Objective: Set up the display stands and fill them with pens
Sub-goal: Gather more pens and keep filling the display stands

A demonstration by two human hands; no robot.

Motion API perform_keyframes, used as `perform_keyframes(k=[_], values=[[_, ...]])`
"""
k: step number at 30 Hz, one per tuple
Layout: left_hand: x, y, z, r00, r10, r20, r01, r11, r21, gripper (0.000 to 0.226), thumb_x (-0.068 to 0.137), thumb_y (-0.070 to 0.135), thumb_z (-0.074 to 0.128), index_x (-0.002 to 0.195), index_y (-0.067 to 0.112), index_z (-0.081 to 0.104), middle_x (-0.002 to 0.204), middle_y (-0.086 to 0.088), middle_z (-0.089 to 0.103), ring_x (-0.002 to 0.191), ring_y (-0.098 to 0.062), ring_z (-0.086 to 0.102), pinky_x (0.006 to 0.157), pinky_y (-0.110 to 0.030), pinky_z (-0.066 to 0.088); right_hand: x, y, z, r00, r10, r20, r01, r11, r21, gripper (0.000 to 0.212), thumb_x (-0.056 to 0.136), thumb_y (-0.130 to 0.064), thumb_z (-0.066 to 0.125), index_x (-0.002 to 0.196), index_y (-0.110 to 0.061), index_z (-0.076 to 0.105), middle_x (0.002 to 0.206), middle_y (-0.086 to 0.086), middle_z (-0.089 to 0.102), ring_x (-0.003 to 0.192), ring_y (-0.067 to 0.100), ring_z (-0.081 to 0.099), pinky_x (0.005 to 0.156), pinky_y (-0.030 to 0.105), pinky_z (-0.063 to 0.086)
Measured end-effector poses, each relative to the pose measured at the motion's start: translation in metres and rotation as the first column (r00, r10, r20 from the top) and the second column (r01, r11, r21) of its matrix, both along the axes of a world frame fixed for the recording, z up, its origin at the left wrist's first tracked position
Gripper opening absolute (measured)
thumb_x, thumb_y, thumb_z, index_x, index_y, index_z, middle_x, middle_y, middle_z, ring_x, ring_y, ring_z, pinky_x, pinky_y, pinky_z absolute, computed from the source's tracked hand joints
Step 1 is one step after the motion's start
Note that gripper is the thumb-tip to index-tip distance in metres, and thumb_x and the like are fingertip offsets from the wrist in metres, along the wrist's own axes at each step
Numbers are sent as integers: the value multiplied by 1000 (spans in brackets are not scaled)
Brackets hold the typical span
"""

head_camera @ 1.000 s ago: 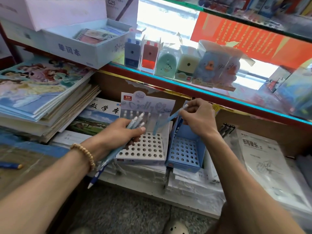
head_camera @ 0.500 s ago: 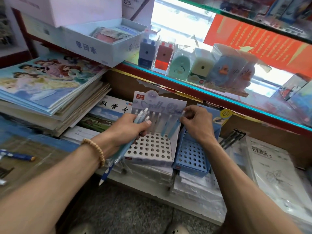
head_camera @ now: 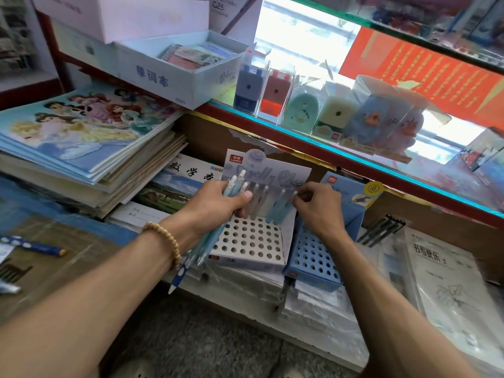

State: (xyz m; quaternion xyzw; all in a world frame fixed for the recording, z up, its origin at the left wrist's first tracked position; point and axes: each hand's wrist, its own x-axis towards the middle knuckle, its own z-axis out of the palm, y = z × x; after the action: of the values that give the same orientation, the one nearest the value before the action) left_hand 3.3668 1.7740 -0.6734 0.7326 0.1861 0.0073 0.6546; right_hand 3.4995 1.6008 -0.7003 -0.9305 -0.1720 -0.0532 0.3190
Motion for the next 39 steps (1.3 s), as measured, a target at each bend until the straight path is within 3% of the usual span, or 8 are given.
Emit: perform_keyframes(k=[9,13,16,19,28,32,35,39], values=[[-4,1,1,999,-22,32,22,1000,-11,16,92,30,65,93,14,66,77,-1,73,85,-16,67,77,-33,49,0,9,-6,999,-6,-46,7,1000,2,13,93,-16,67,104,-11,73,91,-4,67,81,6,61,73,27,55],[-5,1,0,998,-34,47,35,999,-32,17,89,30,68,96,14,65,83,-3,76,86,-15,70,81,-36,52,-19,14,8,995,26,99,-34,997,73,12,94,-26,65,92,-16,72,83,-7,66,77,5,62,68,25,53],[-5,2,1,997,-62,41,64,996,-59,19,86,28,71,98,14,66,83,-2,76,81,-12,72,80,-37,53,-39,18,31,954,261,-149,-200,921,334,21,96,-30,62,84,-15,72,76,-1,66,64,6,60,58,22,50],[-6,1,2,993,-107,52,111,991,-79,21,84,25,72,100,11,69,85,-4,76,82,-12,73,82,-35,53,-51,17,44,840,427,-334,-267,862,431,15,94,-24,66,87,-13,74,74,2,66,60,9,57,55,20,50],[-8,-5,7,986,-151,77,151,989,10,17,83,24,72,95,12,69,81,-2,75,72,-5,70,57,-14,49,-52,13,48,738,518,-432,-225,793,567,5,91,-13,69,91,-9,71,80,6,69,63,11,59,55,21,51],[-6,-6,2,996,-83,26,83,996,14,18,90,27,66,90,9,65,71,-2,63,58,-6,58,55,-22,46,-41,2,57,814,378,-440,-35,789,614,5,96,-13,61,95,-10,66,84,6,71,73,15,67,63,24,56],[-5,-6,-2,1000,-23,4,23,999,-24,21,96,31,58,87,12,61,66,3,47,55,-9,42,49,-22,38,-30,-14,53,946,166,-277,2,855,519,5,96,-16,63,95,-12,66,86,7,73,77,18,73,66,23,59],[-4,-4,-3,1000,-8,10,9,993,-121,32,100,38,49,82,13,54,61,5,42,51,-7,38,46,-20,33,-19,-17,30,995,28,-91,6,934,357,9,94,-17,66,85,-18,68,79,2,71,76,17,72,74,34,62]])
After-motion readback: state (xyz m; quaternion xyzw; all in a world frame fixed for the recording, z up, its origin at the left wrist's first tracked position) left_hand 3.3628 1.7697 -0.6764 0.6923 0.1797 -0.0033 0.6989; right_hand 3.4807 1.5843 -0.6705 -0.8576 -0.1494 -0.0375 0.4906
